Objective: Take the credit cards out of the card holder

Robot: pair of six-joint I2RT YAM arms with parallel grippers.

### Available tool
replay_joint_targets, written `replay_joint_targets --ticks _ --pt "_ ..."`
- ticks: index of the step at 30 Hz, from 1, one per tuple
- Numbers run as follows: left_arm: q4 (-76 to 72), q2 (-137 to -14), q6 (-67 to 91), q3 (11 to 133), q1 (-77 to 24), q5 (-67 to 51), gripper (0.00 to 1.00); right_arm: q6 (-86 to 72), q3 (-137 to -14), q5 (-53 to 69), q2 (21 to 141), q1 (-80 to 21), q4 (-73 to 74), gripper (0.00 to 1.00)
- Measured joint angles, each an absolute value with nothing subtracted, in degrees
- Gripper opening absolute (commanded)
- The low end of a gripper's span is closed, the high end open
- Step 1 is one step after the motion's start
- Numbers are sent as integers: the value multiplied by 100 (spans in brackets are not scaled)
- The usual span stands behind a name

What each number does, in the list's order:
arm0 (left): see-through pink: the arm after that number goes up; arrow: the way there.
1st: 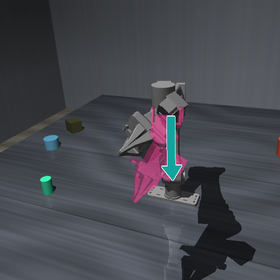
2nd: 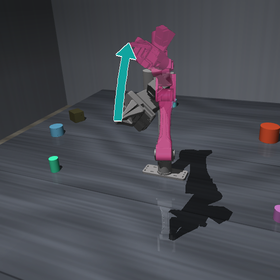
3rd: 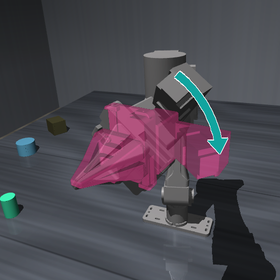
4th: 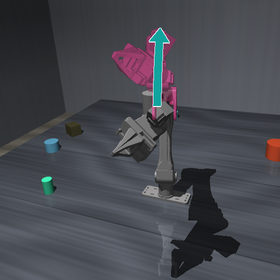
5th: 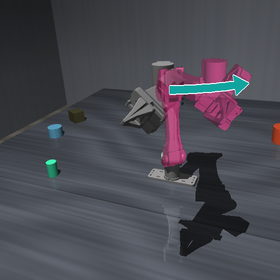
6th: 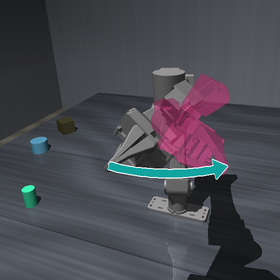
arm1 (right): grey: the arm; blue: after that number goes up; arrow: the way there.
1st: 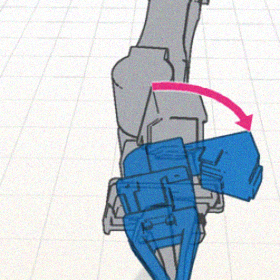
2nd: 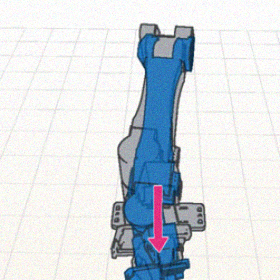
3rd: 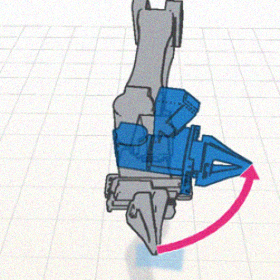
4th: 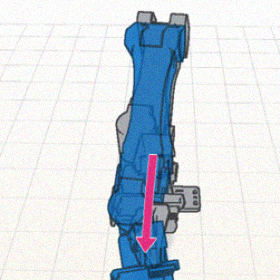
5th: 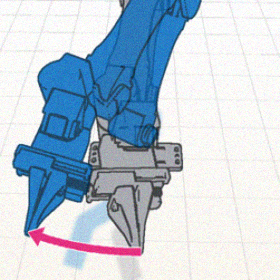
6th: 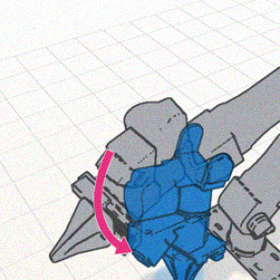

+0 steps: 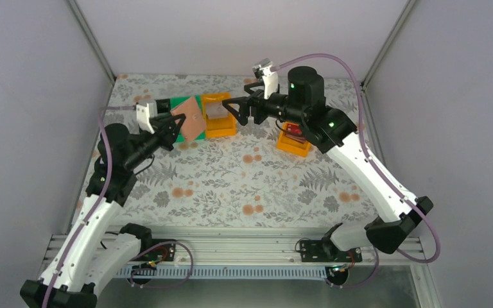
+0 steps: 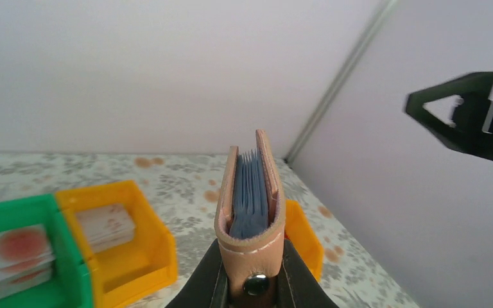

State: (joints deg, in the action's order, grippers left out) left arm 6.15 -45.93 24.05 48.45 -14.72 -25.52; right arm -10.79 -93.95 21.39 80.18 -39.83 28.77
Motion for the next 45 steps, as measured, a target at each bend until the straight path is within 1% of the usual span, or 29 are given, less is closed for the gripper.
replay_joint_targets --ticks 3,6,13,21,28,34,36,41,45 --pt "550 -4272 2523 4477 -1463 -2091 2 -1525 -9185 1822 7863 -3992 2733 99" --pt "390 -4112 2674 4119 -1463 -1826 2 -1970 -9052 1533 7776 -4130 2644 97" --pt "-86 -4042 2783 3570 -1463 -1664 2 -2499 -9168 860 8075 -5039 2707 95" --pt "-469 -3927 2709 3533 -1463 -1608 2 -2624 -9769 456 8868 -5577 3120 94" --pt "-539 -3909 2707 3533 -1459 -1614 2 -2519 -9885 -23 8866 -5714 3336 92" --pt "-537 -3935 2707 3533 -1406 -1610 2 -2418 -10103 -163 8864 -5714 3498 91" --pt "-532 -3966 2707 3533 -1391 -1612 2 -2390 -10136 -202 8864 -5714 3509 88" --pt "-429 -4134 2764 3605 -1328 -1625 2 -2250 -10243 -412 8884 -5714 3671 84" --pt "-139 -4482 2827 4060 -1291 -1730 2 -2056 -10875 -576 9137 -5717 3898 81"
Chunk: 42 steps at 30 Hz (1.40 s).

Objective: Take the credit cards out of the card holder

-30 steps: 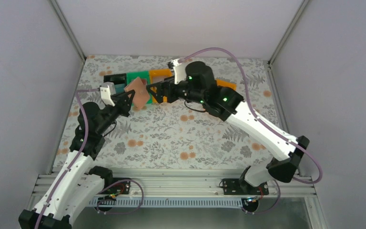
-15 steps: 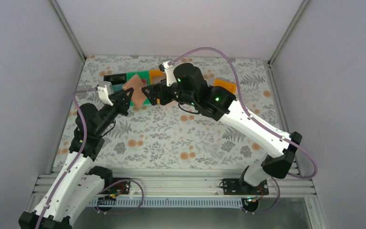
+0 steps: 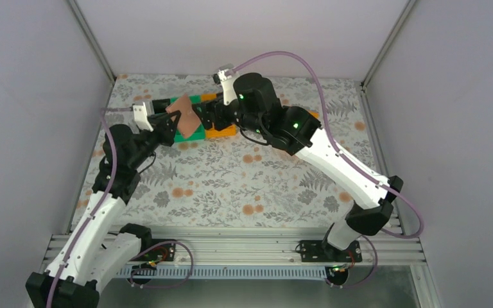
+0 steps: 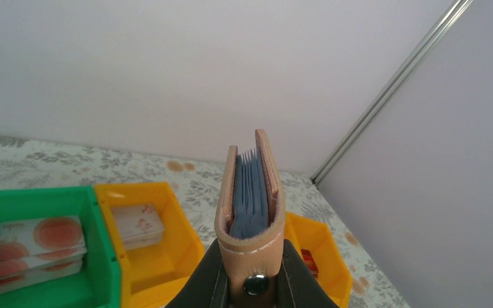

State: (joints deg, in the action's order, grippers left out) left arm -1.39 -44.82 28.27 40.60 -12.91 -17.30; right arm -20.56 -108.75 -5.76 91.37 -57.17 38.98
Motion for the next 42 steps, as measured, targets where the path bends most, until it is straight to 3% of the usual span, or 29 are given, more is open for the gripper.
replay_joint_targets --ticks 3,10,18,32,38,41,42 --pt "93 -4779 2930 4552 -1253 -1898 2 -1883 -11340 -650 9343 -5734 3970 76" --pt "666 -5288 3109 5240 -1236 -2405 2 -1525 -11448 -814 9515 -5826 4099 54" --pt "1149 -5581 3216 5881 -1236 -2635 2 -1271 -11463 -895 10020 -5813 4261 45" --pt "1251 -5662 3350 5913 -1201 -2749 2 -1304 -11712 -1155 10464 -5577 4357 24" --pt "1240 -5664 3369 5889 -1201 -2751 2 -1328 -11725 -1111 10516 -5559 4355 23" --pt "1229 -5664 3371 5874 -1201 -2751 2 -1326 -11725 -1098 10534 -5559 4351 5" --pt "1227 -5666 3371 5872 -1201 -2751 2 -1334 -11725 -1081 10543 -5559 4348 4"
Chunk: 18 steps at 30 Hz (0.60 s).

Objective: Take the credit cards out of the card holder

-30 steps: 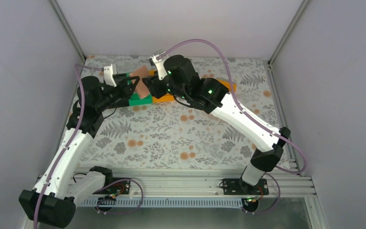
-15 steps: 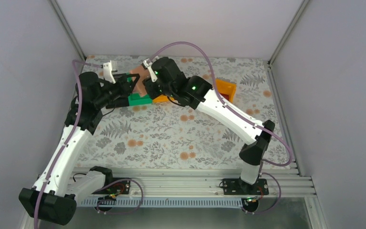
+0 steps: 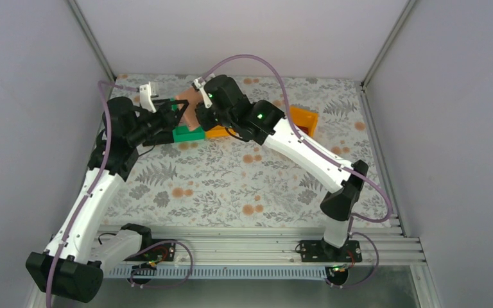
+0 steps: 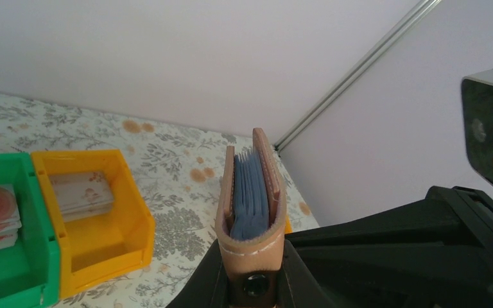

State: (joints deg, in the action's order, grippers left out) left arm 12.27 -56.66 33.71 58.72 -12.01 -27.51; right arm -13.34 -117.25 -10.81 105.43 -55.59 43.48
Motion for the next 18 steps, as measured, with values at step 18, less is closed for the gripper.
replay_joint_targets --ticks 18 --pt "1350 -5649 3017 5813 -1286 -2906 2 -1426 -10396 -1212 9983 -4534 4425 4"
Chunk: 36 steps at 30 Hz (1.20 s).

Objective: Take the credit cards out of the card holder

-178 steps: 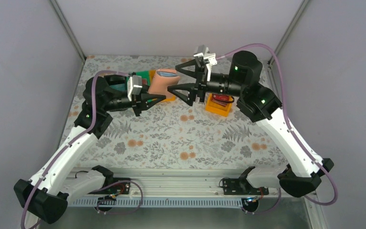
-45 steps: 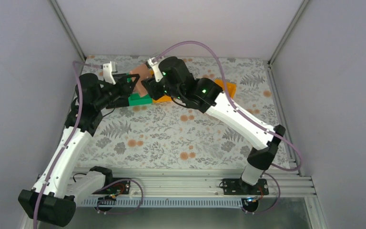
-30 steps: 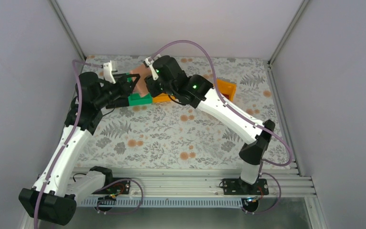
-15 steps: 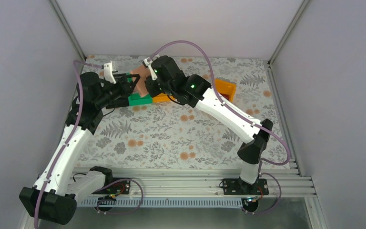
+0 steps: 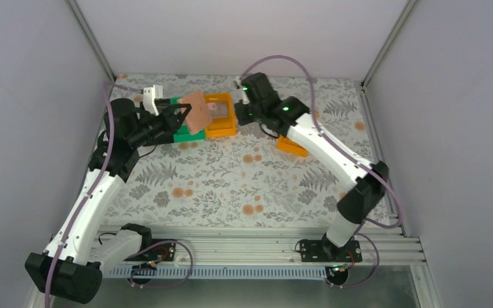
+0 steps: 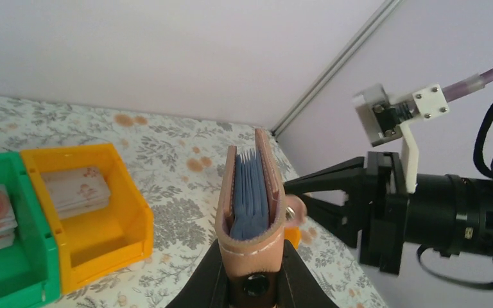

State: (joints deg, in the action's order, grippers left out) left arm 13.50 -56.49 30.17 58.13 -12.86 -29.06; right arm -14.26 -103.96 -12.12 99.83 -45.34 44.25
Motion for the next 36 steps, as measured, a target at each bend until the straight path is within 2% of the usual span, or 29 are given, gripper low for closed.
replay_joint_targets --ticks 1,6,7,8,12,15,18,22,27,31,36 --pt "1350 -5638 2985 5813 -1269 -2899 2 -1391 -10136 -1140 9784 -4368 4438 7" --pt "1162 -5627 2626 5760 -1253 -3170 2 -954 -9354 -51 8676 -3868 4348 76" --pt "1138 -5629 2499 5756 -1253 -3251 2 -873 -9308 250 8508 -3863 4318 93" --pt "1120 -5640 2309 5758 -1256 -3352 2 -749 -9255 681 8300 -3852 4254 99" --pt "1177 -5765 1540 5929 -1326 -3638 2 -580 -8908 2248 7483 -3837 3535 99" --pt "1155 -5802 1098 6036 -1481 -3924 3 -679 -8792 2663 7325 -3837 3133 99" --pt "1000 -5802 770 6055 -1599 -4727 2 -679 -8724 3387 7389 -3776 2646 97" --pt "956 -5843 401 6267 -1632 -5830 2 -276 -8759 4434 7498 -3603 2683 86" --pt "952 -5861 -21 6549 -1706 -6643 2 274 -8921 5059 7553 -3463 3162 84" --pt "1107 -5861 -290 6584 -1848 -7063 2 504 -8764 5111 7448 -3321 3347 75" --pt "1424 -5878 -585 6646 -1894 -7185 2 722 -8764 5247 7472 -3273 3636 68"
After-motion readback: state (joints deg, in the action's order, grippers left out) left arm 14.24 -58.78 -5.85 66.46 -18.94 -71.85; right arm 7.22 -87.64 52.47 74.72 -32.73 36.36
